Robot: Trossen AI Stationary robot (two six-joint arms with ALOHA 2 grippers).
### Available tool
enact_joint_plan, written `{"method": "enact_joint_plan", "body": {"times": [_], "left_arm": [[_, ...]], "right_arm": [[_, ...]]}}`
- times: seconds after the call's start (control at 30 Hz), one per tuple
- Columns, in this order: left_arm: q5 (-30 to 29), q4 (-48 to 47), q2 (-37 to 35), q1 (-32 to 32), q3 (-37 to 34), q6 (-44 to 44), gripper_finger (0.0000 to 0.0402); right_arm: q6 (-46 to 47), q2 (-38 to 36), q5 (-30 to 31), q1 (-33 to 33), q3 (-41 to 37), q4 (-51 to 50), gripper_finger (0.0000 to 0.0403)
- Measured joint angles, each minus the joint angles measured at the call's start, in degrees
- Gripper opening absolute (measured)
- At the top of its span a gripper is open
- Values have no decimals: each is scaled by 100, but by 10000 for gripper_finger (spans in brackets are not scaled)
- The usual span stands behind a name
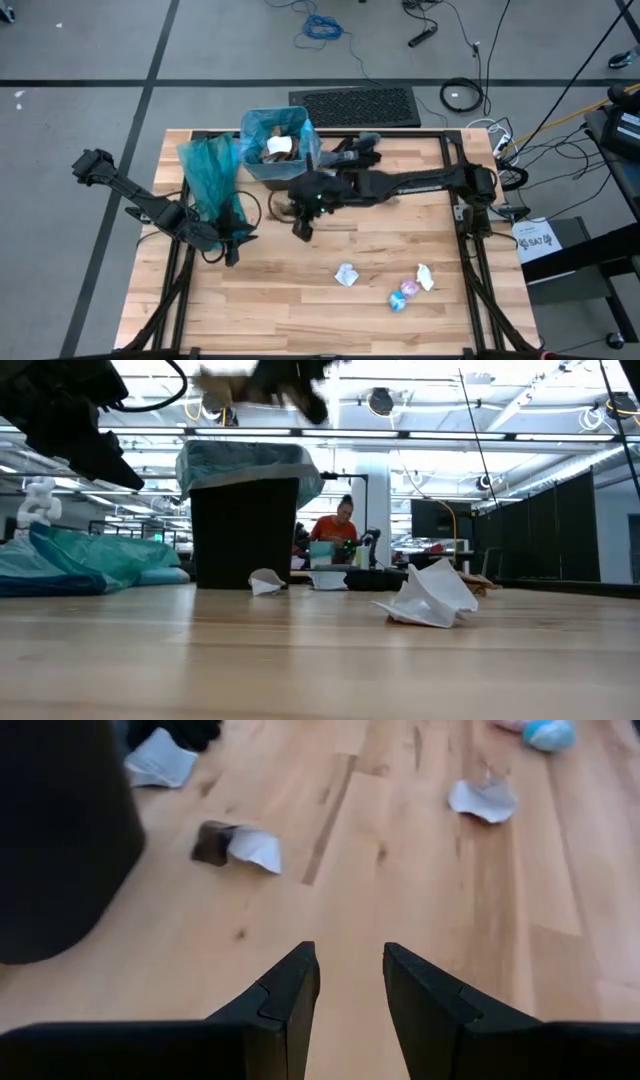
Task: Place trash/remove bag and relplace
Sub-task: Put the brown napkin into the trash bin
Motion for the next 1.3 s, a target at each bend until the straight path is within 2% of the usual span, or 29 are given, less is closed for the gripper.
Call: {"method": "enact_joint_plan", "body": {"times": [0.2, 0.33, 0.47, 0.63, 0.77, 0.9, 1.03, 1.3], "left_arm": [[-265, -85, -283, 0, 0, 45, 120], [-515, -218, -535, 0, 0, 5, 120], [-693, -218, -813, 0, 0, 5, 120], [-714, -199, -1041, 0, 0, 7, 120], [-710, -188, -1060, 0, 0, 7, 120], [-539, -134, -1062, 0, 0, -6, 120], [-259, -133, -1062, 0, 0, -29, 120], [-207, -79, -1062, 0, 2, -159, 120]], "right_arm": [[-880, 3, 1027, -223, 1049, 118, 4], [-906, 5, 1228, -639, 1283, 158, 4], [-590, 55, 1040, -1115, 1287, 349, 4], [-246, 265, 277, -1586, 1287, 521, 4], [-163, 521, 232, -1796, 1287, 624, 8], [106, 672, 151, -1997, 1287, 625, 36], [182, 701, -225, -2151, 1285, 613, 79], [320, 670, -263, -2216, 1285, 626, 163]]}}
